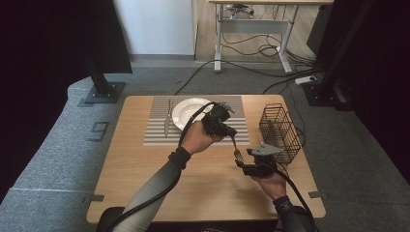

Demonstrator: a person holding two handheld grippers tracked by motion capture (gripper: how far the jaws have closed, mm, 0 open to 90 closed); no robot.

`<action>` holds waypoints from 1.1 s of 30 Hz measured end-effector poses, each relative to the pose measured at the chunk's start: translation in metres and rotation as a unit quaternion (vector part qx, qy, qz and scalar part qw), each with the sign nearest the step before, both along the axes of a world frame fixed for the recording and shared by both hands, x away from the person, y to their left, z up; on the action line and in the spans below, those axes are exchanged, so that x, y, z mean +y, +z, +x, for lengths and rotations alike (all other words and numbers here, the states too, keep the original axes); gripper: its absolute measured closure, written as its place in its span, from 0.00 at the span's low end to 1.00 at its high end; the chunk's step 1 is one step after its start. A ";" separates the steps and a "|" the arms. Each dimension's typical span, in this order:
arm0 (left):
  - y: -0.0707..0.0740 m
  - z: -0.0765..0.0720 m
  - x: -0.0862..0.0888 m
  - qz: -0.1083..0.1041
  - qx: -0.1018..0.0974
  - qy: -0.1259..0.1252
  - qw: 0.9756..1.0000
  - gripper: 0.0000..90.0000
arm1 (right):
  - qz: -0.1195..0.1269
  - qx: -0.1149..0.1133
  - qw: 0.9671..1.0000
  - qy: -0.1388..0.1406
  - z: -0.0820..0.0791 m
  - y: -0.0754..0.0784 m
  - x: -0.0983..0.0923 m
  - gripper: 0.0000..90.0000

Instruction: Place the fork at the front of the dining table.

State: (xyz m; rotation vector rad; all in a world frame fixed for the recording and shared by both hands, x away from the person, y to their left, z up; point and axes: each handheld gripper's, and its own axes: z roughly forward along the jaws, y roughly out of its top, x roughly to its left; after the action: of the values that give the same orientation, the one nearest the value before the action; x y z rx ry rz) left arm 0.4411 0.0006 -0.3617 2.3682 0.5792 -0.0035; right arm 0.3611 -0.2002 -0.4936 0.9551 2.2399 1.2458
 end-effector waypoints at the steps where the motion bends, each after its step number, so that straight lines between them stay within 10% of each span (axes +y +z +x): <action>1: -0.001 -0.001 -0.001 0.002 0.002 -0.003 1.000 0.96 | 0.002 0.000 1.000 0.002 0.002 0.000 0.002 0.43; 16: -0.011 0.000 -0.003 0.013 0.018 -0.033 0.999 0.96 | 0.003 0.000 1.000 0.029 0.011 0.008 0.016 0.89; 23: -0.012 0.000 0.001 -0.002 0.007 -0.035 0.999 0.95 | -0.019 -0.022 0.999 0.038 0.007 0.008 0.023 0.94; 33: -0.014 -0.015 0.016 -0.021 -0.087 -0.018 0.996 0.40 | 0.004 -0.011 1.000 0.028 0.010 0.011 0.021 0.94</action>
State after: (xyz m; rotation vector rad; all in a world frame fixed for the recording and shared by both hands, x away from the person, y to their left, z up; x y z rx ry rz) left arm 0.4262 0.0167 -0.3759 2.3097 0.4480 0.1712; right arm 0.3715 -0.1792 -0.4831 0.8821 2.2608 1.2837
